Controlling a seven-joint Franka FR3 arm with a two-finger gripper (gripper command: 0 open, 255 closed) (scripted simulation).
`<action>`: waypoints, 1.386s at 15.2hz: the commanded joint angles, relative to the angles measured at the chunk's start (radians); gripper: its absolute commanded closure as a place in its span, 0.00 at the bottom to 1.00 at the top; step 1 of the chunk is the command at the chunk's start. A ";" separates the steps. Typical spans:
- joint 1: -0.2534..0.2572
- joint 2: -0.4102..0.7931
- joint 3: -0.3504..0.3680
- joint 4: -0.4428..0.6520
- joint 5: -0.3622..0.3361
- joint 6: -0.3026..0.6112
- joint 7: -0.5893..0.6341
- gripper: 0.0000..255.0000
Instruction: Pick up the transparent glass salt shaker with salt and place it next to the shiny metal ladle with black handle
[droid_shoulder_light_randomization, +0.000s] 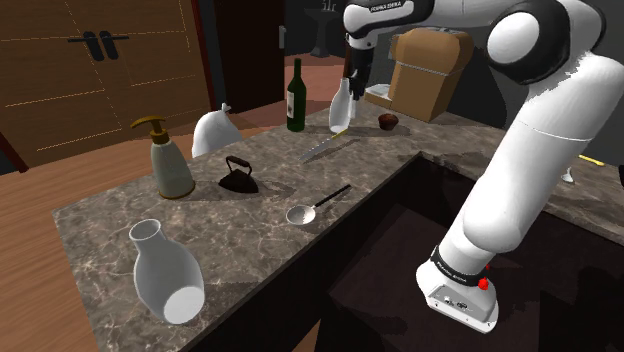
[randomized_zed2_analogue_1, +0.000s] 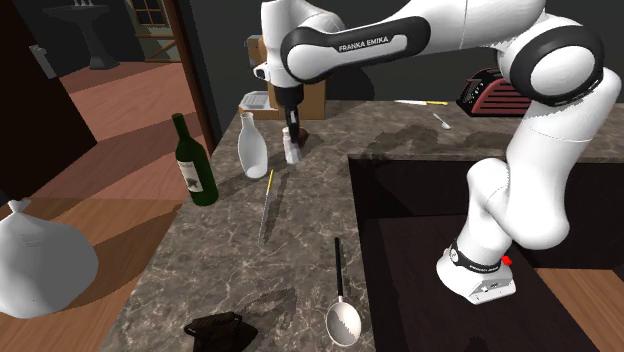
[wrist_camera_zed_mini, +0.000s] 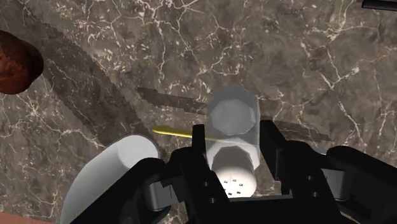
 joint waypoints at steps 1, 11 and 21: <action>0.026 -0.041 0.024 -0.043 -0.017 -0.002 0.055 1.00; 0.140 -0.137 0.158 -0.143 -0.034 -0.031 0.307 1.00; 0.225 -0.137 0.267 -0.166 -0.013 -0.035 0.498 1.00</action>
